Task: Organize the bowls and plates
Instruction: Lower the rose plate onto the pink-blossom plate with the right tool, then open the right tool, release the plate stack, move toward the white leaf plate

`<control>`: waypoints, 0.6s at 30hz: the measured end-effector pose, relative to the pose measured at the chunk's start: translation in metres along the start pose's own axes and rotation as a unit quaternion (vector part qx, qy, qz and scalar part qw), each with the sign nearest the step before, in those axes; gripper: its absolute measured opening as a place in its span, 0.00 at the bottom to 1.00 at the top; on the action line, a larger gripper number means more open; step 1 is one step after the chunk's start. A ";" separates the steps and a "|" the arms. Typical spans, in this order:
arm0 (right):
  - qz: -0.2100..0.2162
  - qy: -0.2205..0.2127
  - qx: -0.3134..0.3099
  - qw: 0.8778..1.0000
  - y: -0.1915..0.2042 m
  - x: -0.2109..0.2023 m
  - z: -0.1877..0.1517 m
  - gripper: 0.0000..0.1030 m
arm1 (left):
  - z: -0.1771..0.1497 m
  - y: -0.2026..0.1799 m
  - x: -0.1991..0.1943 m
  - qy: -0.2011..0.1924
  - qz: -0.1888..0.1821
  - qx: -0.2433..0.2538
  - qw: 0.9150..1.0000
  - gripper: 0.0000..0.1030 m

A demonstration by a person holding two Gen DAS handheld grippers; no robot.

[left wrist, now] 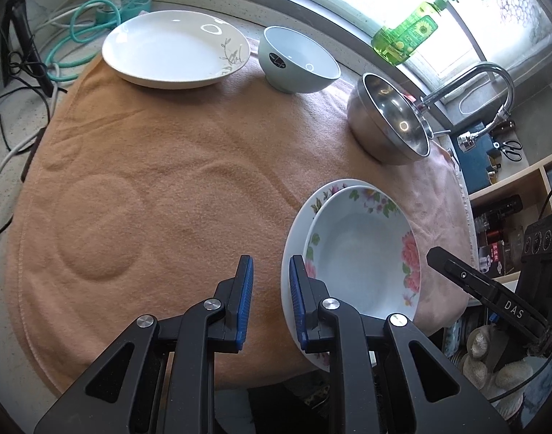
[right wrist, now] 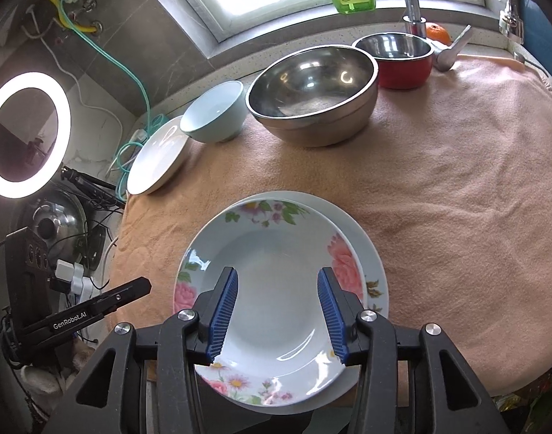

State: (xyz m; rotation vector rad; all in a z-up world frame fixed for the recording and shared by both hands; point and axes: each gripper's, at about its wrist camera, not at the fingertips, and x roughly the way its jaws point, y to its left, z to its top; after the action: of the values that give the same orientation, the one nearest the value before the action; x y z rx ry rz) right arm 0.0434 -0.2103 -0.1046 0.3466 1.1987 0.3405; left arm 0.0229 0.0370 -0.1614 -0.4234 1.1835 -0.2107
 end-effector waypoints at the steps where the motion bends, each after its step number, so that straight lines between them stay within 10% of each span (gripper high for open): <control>1: 0.003 0.002 -0.004 1.000 0.004 0.001 0.001 0.44 | 0.000 0.001 -0.002 -0.003 0.000 -0.002 1.000 0.18; 18: 0.084 0.026 -0.068 0.994 0.086 0.012 0.032 0.47 | 0.007 0.045 -0.047 -0.064 0.037 -0.065 0.995 0.18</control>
State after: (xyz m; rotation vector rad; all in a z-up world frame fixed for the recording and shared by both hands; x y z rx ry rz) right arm 0.0709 -0.1308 -0.0669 0.3220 1.1927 0.5769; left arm 0.0092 0.0966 -0.1384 -0.4988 1.0873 -0.0423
